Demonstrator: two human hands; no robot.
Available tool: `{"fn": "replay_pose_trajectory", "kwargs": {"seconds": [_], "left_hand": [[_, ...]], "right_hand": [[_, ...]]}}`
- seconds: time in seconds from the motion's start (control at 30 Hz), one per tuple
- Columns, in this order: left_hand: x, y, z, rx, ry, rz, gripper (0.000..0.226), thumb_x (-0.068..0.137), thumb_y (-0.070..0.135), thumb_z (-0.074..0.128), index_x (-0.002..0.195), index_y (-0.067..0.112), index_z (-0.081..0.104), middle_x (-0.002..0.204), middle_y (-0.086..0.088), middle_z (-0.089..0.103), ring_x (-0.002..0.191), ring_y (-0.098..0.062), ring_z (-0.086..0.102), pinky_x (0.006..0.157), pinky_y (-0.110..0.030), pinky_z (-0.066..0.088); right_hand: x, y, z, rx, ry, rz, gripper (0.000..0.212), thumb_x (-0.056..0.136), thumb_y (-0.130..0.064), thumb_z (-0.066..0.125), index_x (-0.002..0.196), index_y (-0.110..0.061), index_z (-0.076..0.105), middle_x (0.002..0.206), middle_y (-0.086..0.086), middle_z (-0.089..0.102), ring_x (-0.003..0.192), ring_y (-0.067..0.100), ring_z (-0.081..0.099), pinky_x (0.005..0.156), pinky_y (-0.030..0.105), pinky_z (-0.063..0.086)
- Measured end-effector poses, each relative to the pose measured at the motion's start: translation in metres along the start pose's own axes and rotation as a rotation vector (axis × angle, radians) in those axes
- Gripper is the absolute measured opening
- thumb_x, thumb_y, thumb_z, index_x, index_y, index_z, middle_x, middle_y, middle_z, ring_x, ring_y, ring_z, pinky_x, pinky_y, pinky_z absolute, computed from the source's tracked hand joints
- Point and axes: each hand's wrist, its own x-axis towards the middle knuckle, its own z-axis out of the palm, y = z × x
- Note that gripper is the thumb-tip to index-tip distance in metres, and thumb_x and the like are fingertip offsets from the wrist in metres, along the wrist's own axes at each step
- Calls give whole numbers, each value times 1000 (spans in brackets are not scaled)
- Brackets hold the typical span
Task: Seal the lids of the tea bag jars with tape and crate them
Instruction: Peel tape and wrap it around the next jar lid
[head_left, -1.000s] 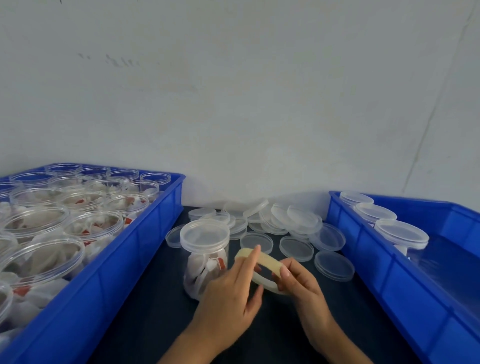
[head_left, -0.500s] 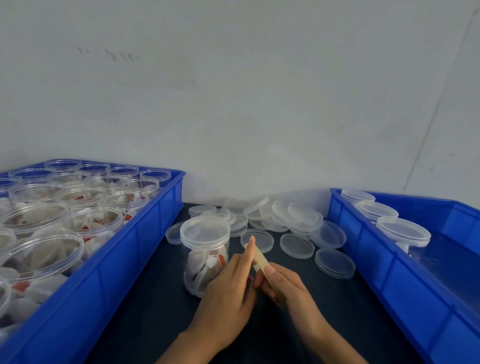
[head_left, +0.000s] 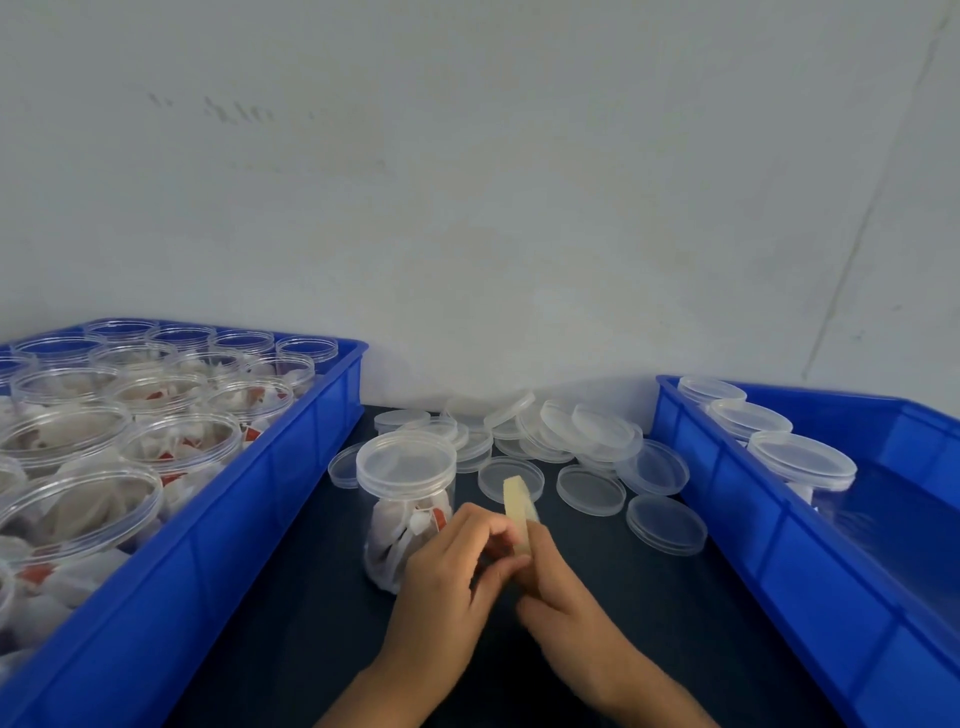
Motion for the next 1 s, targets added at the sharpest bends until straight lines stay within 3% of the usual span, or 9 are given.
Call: {"fn": "replay_pose_trajectory", "kwargs": {"seconds": [0.1, 0.17, 0.33, 0.43, 0.7, 0.8, 0.9, 1.0], "left_hand": [[1, -2, -1, 31, 9, 1, 14, 77, 3, 78, 80, 10, 65, 79, 9, 62, 73, -4, 60, 63, -28, 52], [2, -4, -1, 32, 11, -8, 14, 78, 1, 76, 76, 9, 65, 76, 7, 61, 70, -6, 59, 61, -30, 52], [-2, -5, 0, 34, 33, -29, 16, 77, 1, 78, 78, 11, 65, 76, 10, 62, 72, -4, 59, 63, -26, 52], [-2, -4, 0, 9, 41, -12, 16, 76, -1, 77, 80, 10, 67, 78, 9, 64, 75, -3, 61, 64, -25, 52], [-1, -4, 1, 80, 32, -10, 17, 77, -2, 70, 74, 14, 63, 78, 10, 59, 73, -4, 56, 61, -25, 48], [-2, -8, 1, 147, -20, -29, 17, 80, 1, 67, 77, 16, 60, 81, 11, 56, 74, -5, 52, 62, -25, 47], [-2, -10, 1, 179, -34, -42, 24, 79, -5, 69, 79, 15, 56, 82, 11, 54, 75, -4, 50, 65, -24, 45], [0, -11, -1, 182, -23, -40, 29, 78, -9, 69, 80, 14, 54, 81, 9, 53, 76, -6, 49, 68, -24, 45]], "right_hand": [[2, 3, 1, -212, 16, 11, 47, 81, 16, 39, 110, -20, 39, 102, 1, 45, 83, -4, 44, 75, 17, 41], [3, 4, 2, -272, 11, 14, 45, 81, 13, 40, 113, -19, 39, 95, -2, 42, 78, -3, 40, 72, 13, 37], [3, 3, 4, -312, 13, 17, 45, 80, 12, 39, 108, -25, 38, 91, -7, 41, 80, -5, 43, 72, 14, 37], [3, 3, 3, -356, 0, 21, 48, 80, 11, 39, 114, -24, 38, 92, -9, 41, 82, -5, 44, 74, 13, 37], [6, 7, 6, -455, -1, 47, 46, 80, 10, 39, 118, -14, 41, 108, 10, 49, 101, 19, 50, 91, 40, 44], [3, 5, 4, -440, 2, 44, 43, 86, 8, 42, 119, -20, 41, 111, 5, 50, 103, 12, 50, 92, 28, 44], [1, 1, 2, -369, 33, 10, 40, 96, -3, 48, 118, -35, 40, 108, -9, 55, 101, -2, 52, 82, 10, 41], [3, 1, 1, -382, 71, 61, 38, 98, -16, 53, 127, -36, 40, 100, -15, 57, 86, -8, 55, 73, 9, 40]]}}
